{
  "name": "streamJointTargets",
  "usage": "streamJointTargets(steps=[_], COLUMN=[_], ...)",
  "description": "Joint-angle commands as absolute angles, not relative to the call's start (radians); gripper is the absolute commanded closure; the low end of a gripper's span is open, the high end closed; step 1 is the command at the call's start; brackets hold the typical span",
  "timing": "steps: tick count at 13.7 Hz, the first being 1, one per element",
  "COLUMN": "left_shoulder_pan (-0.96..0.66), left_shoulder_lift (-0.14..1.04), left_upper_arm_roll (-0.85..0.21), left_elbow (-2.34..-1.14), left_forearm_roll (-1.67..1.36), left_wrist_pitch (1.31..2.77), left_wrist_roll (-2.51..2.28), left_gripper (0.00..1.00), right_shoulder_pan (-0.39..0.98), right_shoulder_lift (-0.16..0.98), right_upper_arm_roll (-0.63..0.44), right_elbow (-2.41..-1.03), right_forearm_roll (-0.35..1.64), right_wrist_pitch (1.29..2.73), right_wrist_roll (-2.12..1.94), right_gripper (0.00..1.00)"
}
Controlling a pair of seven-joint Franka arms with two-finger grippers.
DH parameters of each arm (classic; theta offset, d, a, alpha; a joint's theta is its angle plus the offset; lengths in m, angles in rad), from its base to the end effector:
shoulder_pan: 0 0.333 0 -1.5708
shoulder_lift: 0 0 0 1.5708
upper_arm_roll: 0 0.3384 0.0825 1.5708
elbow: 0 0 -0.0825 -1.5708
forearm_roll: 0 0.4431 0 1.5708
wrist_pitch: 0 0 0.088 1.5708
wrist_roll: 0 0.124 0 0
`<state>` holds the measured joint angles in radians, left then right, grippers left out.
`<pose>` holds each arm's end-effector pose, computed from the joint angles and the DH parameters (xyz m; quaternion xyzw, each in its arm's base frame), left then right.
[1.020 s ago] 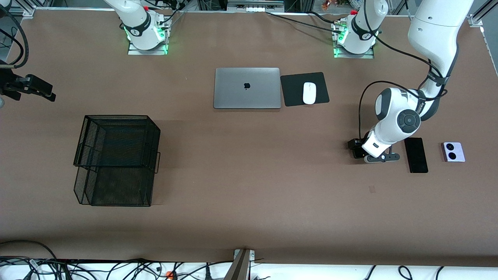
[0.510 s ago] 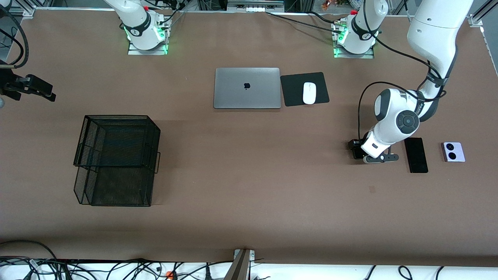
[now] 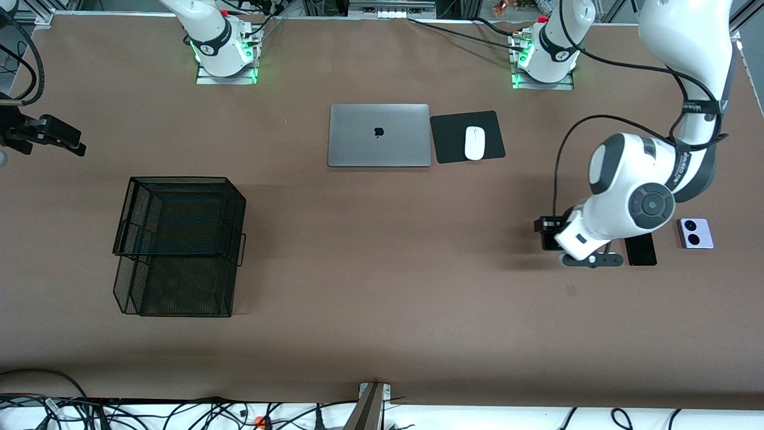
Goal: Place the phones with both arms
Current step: 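Carry the flip phone with the left gripper beside the laptop, release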
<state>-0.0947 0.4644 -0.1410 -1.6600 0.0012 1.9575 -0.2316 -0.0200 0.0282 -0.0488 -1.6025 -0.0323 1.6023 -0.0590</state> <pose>0.6942 -0.1578 0.3018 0.9962 0.0025 -0.0862 0.0118 0.6220 -0.0464 0.5984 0.9997 -0.0042 -0.0152 0.0159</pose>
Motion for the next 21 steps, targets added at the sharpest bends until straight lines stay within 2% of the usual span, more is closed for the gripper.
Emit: streamJointTargets(steps=[1,3,5,10,14,15,16,19,21], left_shoulder_pan=[-0.237,-0.349,-0.435,-0.570,-0.632,-0.634,-0.635,-0.629,-0.603], left_shoulder_lift=[0.590,0.685,0.764,0.893,0.925,0.928,0.928,0.904,0.835], left_upper_arm_roll=[-0.135,-0.133,-0.133,-0.133,-0.129,-0.129,-0.129,-0.123,-0.101], left_elbow=[-1.527,-1.406,-1.336,-1.335,-1.341,-1.342,-1.344,-1.345,-1.344], left_forearm_roll=[-0.072,-0.074,-0.075,-0.069,-0.058,-0.058,-0.057,-0.057,-0.057], left_wrist_pitch=[1.942,1.944,2.012,2.302,2.352,2.353,2.353,2.339,2.211], left_wrist_roll=[-0.343,-0.493,-0.607,-0.748,-0.778,-0.778,-0.778,-0.781,-0.788], left_gripper=[0.70,0.70,0.70,0.69,0.67,0.54,0.01,0.00,0.00], right_shoulder_pan=[-0.014,-0.014,-0.014,-0.014,-0.014,-0.012,-0.012,-0.012,-0.012], right_shoulder_lift=[0.028,0.028,0.028,0.029,0.029,0.029,0.029,0.029,0.029], right_upper_arm_roll=[-0.057,-0.057,-0.057,-0.057,-0.055,-0.055,-0.055,-0.057,-0.055], right_elbow=[-1.595,-1.595,-1.595,-1.595,-1.595,-1.595,-1.595,-1.595,-1.595], right_forearm_roll=[-0.017,-0.018,-0.017,-0.017,-0.017,-0.017,-0.017,-0.017,-0.017], right_wrist_pitch=[1.600,1.598,1.598,1.598,1.598,1.598,1.598,1.598,1.600], right_wrist_roll=[-0.075,-0.075,-0.075,-0.075,-0.074,-0.075,-0.074,-0.075,-0.074], right_gripper=[0.00,0.00,0.00,0.00,0.00,0.00,0.00,0.00,0.00])
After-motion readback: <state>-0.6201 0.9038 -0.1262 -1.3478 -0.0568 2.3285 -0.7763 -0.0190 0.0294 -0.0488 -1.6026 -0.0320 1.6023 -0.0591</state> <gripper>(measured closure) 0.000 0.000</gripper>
